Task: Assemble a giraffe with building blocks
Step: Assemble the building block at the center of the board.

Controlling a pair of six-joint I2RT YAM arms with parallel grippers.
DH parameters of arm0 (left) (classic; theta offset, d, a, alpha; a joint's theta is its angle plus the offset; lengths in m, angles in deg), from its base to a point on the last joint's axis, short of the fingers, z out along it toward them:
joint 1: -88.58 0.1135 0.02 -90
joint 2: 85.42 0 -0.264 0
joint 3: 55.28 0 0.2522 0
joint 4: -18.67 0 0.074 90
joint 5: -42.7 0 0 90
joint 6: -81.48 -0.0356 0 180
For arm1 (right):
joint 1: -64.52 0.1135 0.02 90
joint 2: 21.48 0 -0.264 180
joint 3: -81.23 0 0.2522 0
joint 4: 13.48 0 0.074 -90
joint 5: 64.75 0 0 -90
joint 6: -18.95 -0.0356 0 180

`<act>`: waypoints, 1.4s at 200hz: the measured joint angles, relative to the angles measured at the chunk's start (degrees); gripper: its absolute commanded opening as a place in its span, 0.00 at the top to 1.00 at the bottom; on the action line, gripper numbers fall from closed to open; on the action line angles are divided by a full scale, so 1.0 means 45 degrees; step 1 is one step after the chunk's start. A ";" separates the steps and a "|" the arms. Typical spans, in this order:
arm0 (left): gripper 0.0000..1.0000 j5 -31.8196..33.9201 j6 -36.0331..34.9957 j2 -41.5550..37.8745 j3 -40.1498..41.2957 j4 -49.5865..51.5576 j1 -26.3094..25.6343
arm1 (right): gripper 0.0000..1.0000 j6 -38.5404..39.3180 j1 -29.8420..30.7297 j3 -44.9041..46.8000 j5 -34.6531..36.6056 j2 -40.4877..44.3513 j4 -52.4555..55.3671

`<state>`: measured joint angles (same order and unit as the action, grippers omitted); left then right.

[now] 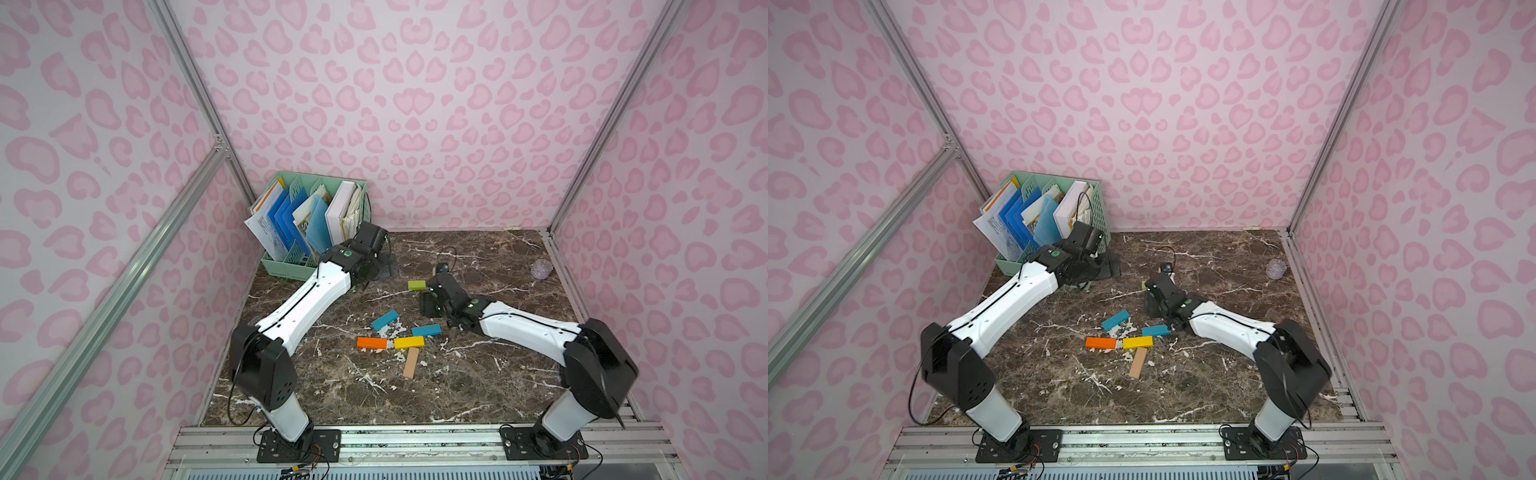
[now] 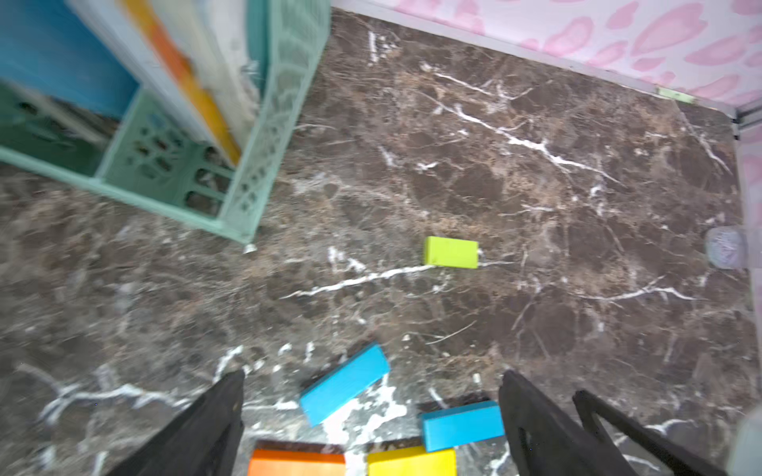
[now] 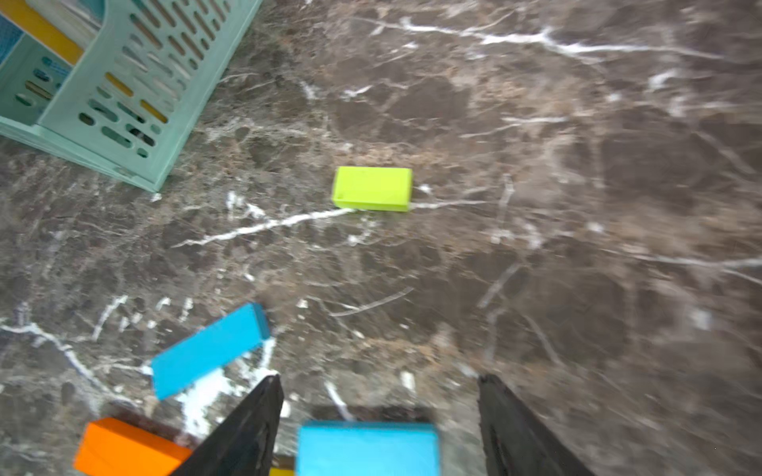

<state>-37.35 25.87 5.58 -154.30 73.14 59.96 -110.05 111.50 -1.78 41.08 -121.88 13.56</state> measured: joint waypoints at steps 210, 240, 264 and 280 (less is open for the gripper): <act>0.01 0.2278 -0.1171 -0.3405 0.3206 -0.0112 0.2035 | 0.31 -0.9185 0.0568 -1.2662 -0.4847 -0.8981 0.8816; 0.01 0.2229 -0.1044 -0.3405 0.3230 -0.0180 0.2035 | 0.31 -0.9272 0.0627 -1.2706 -0.4906 -0.9020 0.8893; 0.01 0.2229 -0.1020 -0.3405 0.3235 -0.0189 0.2050 | 0.32 -0.9282 0.0661 -1.2711 -0.4891 -0.9015 0.9000; 0.01 0.2215 -0.1010 -0.3405 0.3259 -0.0185 0.2050 | 0.32 -0.9287 0.0767 -1.2682 -0.4886 -0.8947 0.9146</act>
<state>-27.38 21.32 -9.74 -139.63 72.31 69.18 -151.84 114.96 -58.85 19.10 -162.14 54.72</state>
